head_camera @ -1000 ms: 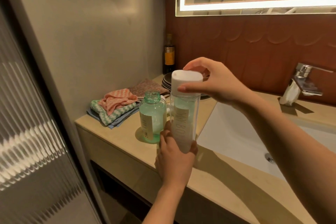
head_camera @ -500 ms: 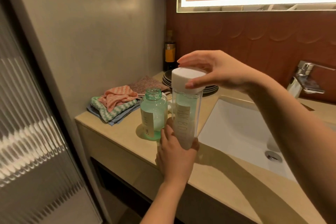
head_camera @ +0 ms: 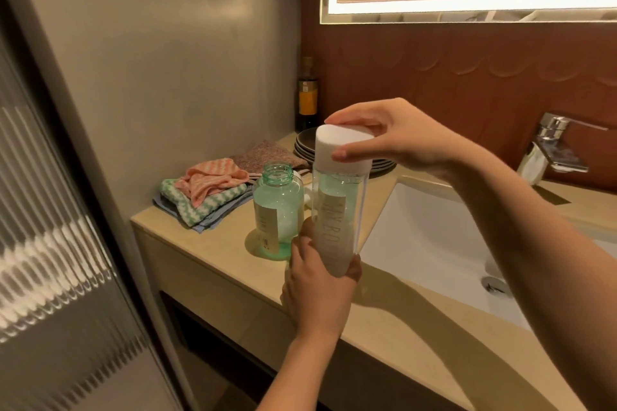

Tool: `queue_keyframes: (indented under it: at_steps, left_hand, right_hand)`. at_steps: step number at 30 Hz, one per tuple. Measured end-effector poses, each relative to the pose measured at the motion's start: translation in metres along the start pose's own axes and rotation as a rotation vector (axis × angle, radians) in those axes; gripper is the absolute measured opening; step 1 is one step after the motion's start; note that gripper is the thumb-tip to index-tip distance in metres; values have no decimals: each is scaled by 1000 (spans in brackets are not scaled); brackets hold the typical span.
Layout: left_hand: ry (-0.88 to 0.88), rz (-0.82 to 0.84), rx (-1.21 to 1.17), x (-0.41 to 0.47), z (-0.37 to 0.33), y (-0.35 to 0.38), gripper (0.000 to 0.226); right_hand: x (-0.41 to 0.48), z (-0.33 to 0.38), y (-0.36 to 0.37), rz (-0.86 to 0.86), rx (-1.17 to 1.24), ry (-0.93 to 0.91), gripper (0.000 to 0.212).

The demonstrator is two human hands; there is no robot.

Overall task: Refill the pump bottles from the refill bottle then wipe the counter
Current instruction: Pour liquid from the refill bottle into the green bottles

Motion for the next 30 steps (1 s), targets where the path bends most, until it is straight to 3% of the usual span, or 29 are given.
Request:
queue_keyframes:
  at_steps: [7, 15, 25, 30]
  left_hand:
    - [-23, 14, 34, 0, 2, 3, 84]
    - [5, -14, 32, 0, 2, 5, 80]
    - [48, -34, -3, -1, 3, 3, 88]
    - [30, 8, -35, -1, 4, 2, 105]
  right_hand:
    - [-1, -1, 9, -332, -119, -11, 56]
    - [-7, 2, 18, -533, -199, 34, 62]
    - [-14, 0, 28, -588, -144, 71, 63]
    - [-28, -8, 38, -532, 65, 55, 82]
Point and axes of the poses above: each hand's wrist, its own x-axis towards the middle knuckle, its own y-axis out of the palm, z = x × y, the point moved 4 cm from there along x, towards the middle knuckle, and after that the axes turned 4 degrees about x, right-handed, at the moved point
